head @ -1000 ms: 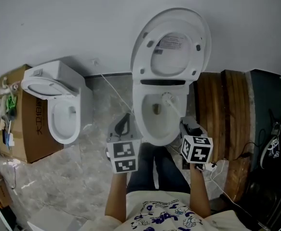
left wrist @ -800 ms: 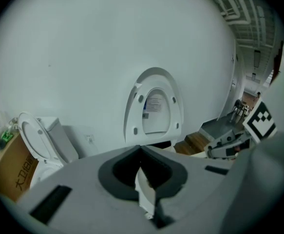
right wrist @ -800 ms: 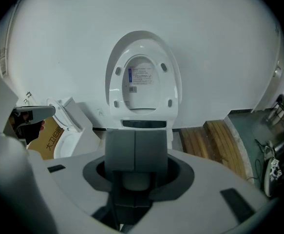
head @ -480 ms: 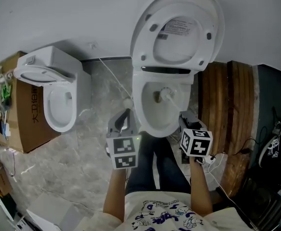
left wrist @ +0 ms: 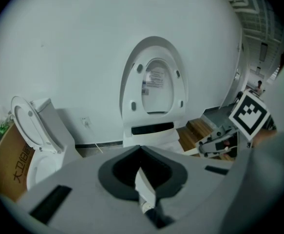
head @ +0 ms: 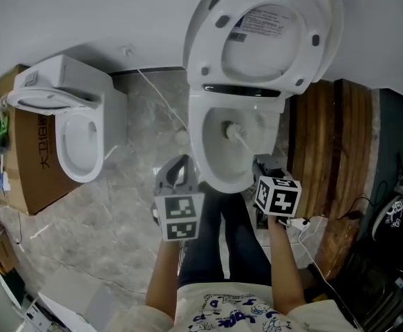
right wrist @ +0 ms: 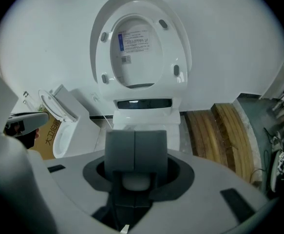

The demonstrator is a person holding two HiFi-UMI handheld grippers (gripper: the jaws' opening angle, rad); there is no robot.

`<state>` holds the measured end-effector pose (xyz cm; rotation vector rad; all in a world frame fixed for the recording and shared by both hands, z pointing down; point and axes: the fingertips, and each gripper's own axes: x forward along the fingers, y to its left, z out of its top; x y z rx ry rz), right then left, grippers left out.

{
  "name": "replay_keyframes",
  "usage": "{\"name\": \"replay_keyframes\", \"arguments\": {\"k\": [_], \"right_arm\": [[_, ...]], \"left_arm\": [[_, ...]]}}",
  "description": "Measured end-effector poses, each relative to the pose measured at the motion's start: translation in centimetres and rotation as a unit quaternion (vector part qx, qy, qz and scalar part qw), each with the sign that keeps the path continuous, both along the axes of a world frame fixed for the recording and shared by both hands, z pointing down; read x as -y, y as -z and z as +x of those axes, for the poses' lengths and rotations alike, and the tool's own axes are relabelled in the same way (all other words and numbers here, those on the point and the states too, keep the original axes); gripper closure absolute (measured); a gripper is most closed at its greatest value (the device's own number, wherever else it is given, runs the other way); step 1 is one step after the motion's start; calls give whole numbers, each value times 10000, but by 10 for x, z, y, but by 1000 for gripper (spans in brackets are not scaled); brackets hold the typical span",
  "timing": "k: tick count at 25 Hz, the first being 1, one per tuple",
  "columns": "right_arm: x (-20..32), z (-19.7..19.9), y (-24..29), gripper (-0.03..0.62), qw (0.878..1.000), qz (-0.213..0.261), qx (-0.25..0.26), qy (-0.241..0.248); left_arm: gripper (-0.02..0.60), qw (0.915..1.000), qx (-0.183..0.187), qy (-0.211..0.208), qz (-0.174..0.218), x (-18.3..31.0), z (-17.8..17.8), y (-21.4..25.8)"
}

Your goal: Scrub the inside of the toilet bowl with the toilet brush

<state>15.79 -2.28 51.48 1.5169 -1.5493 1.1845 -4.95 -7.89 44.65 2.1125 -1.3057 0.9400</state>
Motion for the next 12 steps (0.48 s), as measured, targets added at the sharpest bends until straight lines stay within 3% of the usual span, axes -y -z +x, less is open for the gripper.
{"name": "replay_keyframes", "arguments": {"k": [12], "right_arm": [[17, 23, -67, 425, 9961, -376, 210, -767]], "left_arm": [[580, 9996, 162, -41, -234, 0, 1, -48]]}}
